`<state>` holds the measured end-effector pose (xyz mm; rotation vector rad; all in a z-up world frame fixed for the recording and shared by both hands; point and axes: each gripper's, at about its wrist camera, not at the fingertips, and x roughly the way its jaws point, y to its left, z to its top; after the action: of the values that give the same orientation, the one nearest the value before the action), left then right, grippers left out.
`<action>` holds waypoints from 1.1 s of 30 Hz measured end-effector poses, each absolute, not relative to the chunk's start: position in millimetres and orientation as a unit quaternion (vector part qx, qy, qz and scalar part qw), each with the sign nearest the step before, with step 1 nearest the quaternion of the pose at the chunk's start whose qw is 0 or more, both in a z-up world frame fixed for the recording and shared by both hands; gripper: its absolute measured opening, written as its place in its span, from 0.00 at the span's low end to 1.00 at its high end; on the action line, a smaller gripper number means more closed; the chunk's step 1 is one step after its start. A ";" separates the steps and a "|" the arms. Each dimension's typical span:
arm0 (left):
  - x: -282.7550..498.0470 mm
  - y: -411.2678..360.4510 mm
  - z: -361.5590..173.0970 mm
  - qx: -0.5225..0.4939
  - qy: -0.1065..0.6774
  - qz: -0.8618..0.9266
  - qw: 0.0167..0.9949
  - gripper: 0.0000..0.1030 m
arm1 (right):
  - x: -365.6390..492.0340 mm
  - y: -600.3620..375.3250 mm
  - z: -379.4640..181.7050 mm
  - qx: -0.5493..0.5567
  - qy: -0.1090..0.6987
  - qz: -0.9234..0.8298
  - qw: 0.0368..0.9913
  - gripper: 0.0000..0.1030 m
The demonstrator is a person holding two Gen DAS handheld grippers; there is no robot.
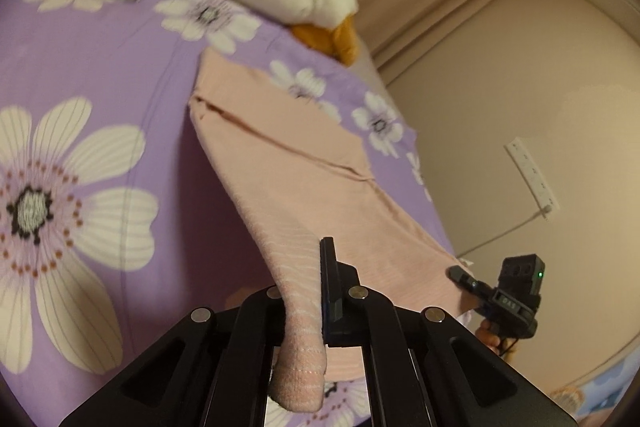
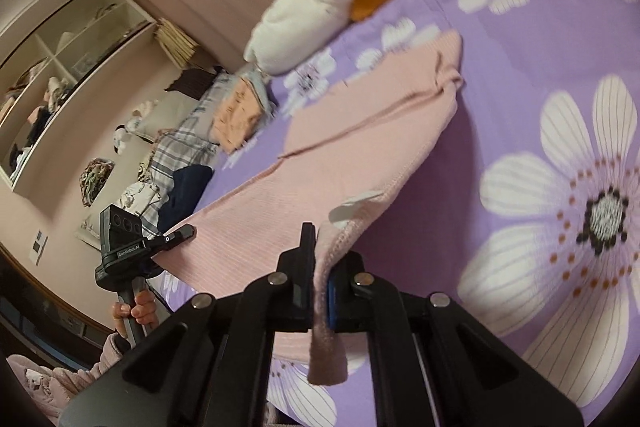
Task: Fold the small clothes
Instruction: 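Grasp the shirt hem with the left tool while the right tool grasps the hem, then lift the hem with both tools and fold it toward the collar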
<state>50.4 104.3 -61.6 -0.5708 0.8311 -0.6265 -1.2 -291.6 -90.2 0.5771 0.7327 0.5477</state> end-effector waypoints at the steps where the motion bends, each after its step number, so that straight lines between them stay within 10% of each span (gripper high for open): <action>1: 48.4 102.9 -56.9 -0.261 0.385 -0.297 0.834 0.00 | -3.1 -290.6 -88.2 0.272 0.346 0.260 0.860 0.05; 33: -5.2 107.9 -5.5 -0.214 0.373 -0.303 0.851 0.00 | -82.6 -305.9 -25.4 0.219 0.293 0.289 0.885 0.06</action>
<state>-5.2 107.9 -5.5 -0.4514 0.7845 -0.6382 -82.5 -305.9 -25.4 0.4557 0.6101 0.6016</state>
